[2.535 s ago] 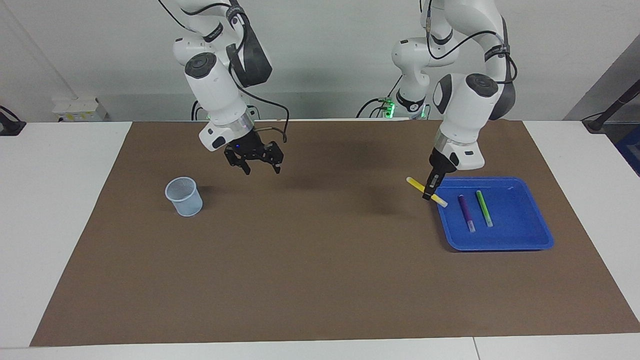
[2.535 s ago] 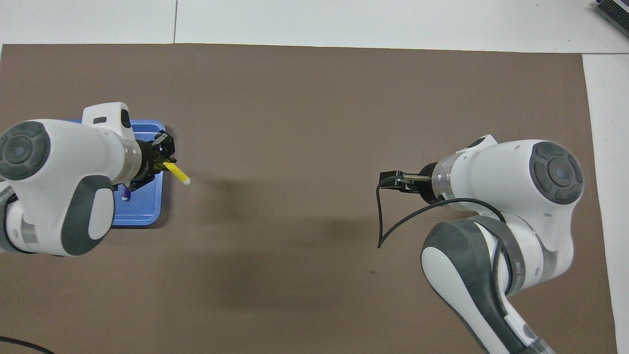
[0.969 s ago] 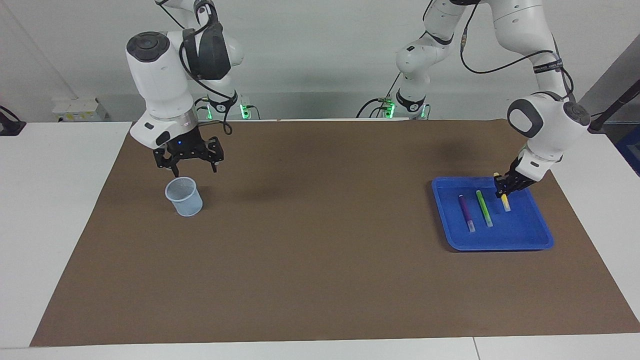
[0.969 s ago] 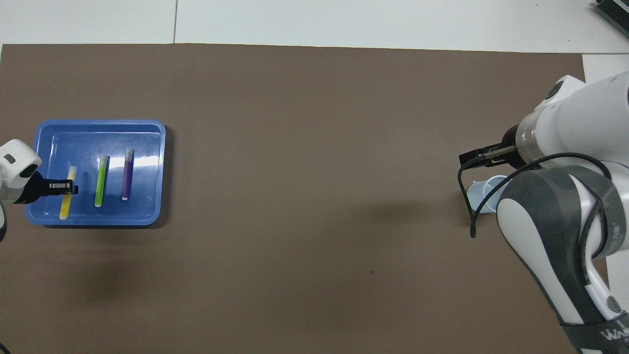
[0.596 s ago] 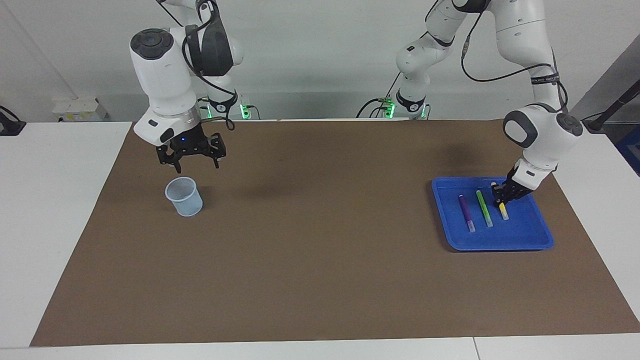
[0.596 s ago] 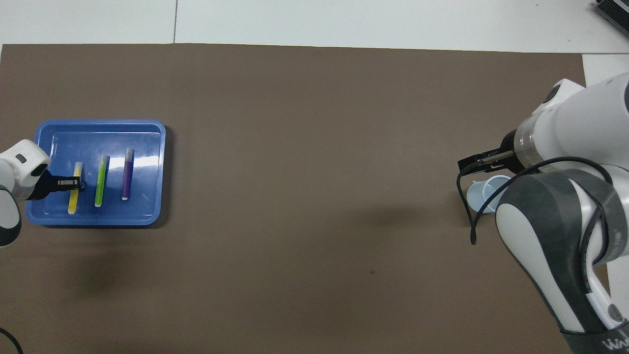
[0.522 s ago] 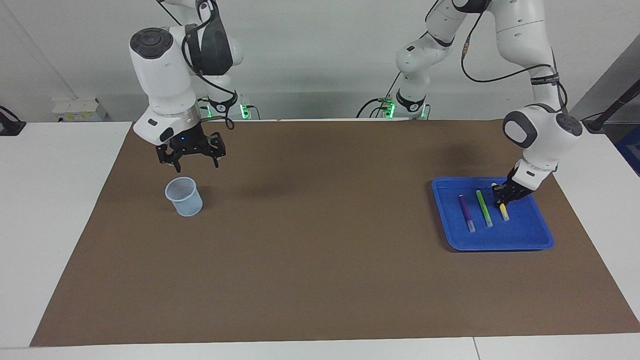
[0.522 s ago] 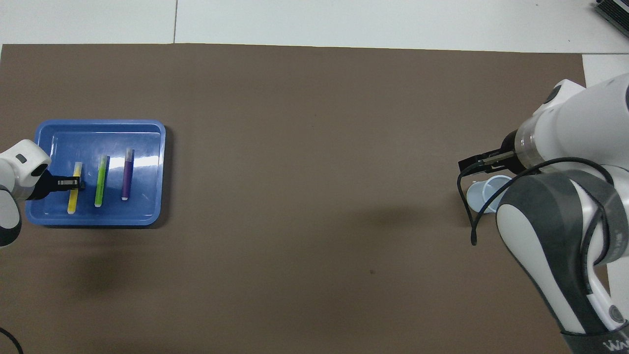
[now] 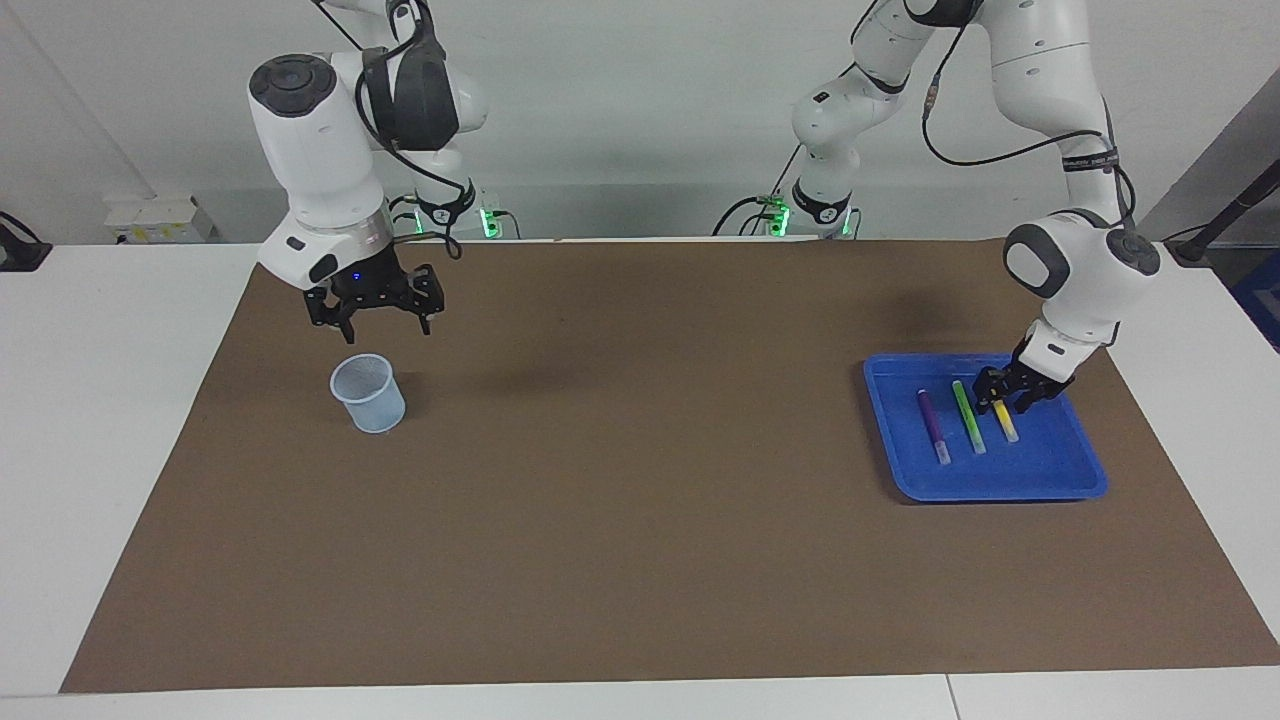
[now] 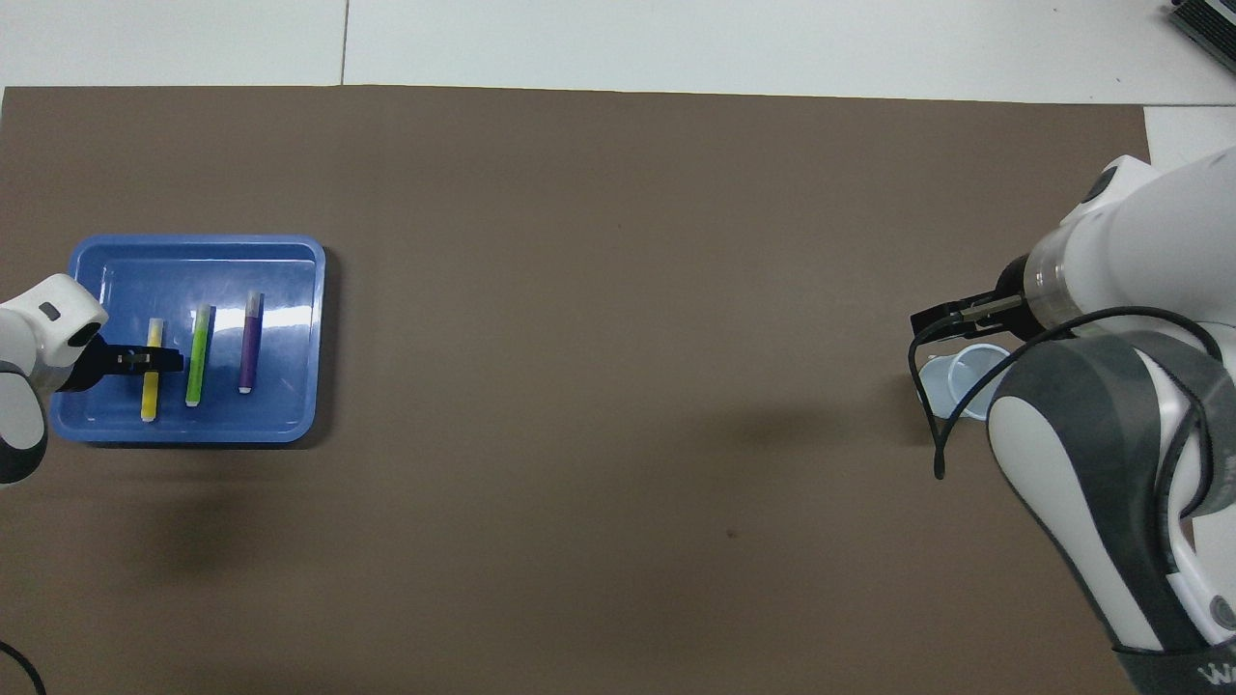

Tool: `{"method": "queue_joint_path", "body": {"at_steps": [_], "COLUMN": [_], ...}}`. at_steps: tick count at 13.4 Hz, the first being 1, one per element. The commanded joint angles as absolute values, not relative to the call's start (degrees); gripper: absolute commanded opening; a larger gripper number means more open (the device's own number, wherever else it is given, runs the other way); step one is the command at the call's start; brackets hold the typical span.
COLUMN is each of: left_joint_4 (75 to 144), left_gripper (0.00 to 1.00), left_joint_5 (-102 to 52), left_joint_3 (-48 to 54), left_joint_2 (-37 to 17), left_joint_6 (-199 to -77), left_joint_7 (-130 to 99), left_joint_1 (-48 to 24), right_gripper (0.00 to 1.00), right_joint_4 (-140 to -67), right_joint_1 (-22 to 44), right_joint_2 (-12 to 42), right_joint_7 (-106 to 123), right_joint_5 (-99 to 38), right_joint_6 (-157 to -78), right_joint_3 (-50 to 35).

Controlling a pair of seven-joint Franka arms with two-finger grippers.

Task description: Right arm passes pens to left for tray arrangement

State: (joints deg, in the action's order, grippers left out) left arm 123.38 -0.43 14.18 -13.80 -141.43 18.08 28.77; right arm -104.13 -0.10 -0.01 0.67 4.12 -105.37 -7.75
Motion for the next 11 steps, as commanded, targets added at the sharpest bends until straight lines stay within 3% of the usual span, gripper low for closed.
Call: {"method": "queue_joint_path", "body": {"at_steps": [1,5,11], "left_joint_4": [122.9,117.3,107.6], "left_gripper": [1.0,1.0,1.0], "left_joint_5": [0.7,0.7,0.8], "left_joint_3": [14.2,14.2,14.2], "left_joint_2": [-14.0,-13.1,-10.8], "left_joint_6": [-141.7,-132.8,-118.1], "left_joint_7": [18.2,17.3,8.3], "left_joint_1": [28.7,28.0,22.8], "right_gripper": [1.0,1.0,1.0], "right_joint_4": [-103.9,-99.4,-99.6], "right_joint_1": [0.6,1.2,1.2], "right_joint_2": [-1.3,-1.3,-1.6], "right_joint_7": [1.1,-0.8,-3.9], "right_joint_5": [2.5,1.5,0.8], "right_joint_6": [-104.8,-98.2,-98.0], "right_joint_3": [-6.8,-6.9,-6.9]}}
